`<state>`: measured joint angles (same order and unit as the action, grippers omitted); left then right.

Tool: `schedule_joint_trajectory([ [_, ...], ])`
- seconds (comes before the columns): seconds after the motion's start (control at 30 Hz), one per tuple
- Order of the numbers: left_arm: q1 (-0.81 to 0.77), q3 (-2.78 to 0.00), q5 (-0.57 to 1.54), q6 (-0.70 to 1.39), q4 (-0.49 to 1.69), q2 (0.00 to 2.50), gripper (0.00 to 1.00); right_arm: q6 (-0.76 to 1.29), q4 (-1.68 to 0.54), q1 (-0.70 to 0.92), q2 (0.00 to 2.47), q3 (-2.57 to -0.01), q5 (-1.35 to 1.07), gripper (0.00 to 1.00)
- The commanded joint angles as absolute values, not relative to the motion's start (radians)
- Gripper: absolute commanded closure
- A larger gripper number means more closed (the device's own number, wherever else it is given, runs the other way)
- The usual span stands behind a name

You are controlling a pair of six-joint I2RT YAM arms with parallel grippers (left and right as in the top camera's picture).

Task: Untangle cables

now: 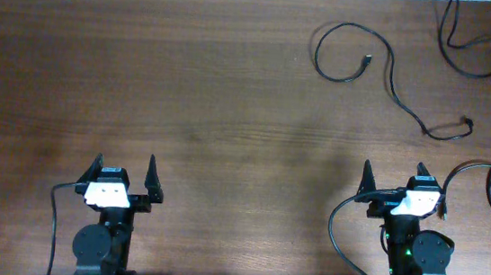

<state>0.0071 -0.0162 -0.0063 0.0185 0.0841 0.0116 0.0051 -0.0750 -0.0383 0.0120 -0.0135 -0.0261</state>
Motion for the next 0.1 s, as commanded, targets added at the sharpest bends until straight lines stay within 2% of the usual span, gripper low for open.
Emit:
schedule_joint_trajectory([
  [0.0, 0.009, -0.009, 0.001, 0.002, 0.083, 0.005, 0.01, 0.016, -0.078, -0.033, 0.003, -0.006, -0.021, 0.01],
  [0.07, 0.009, -0.009, 0.001, 0.002, 0.083, 0.005, 0.01, 0.016, -0.078, -0.033, 0.003, -0.006, -0.021, 0.01],
])
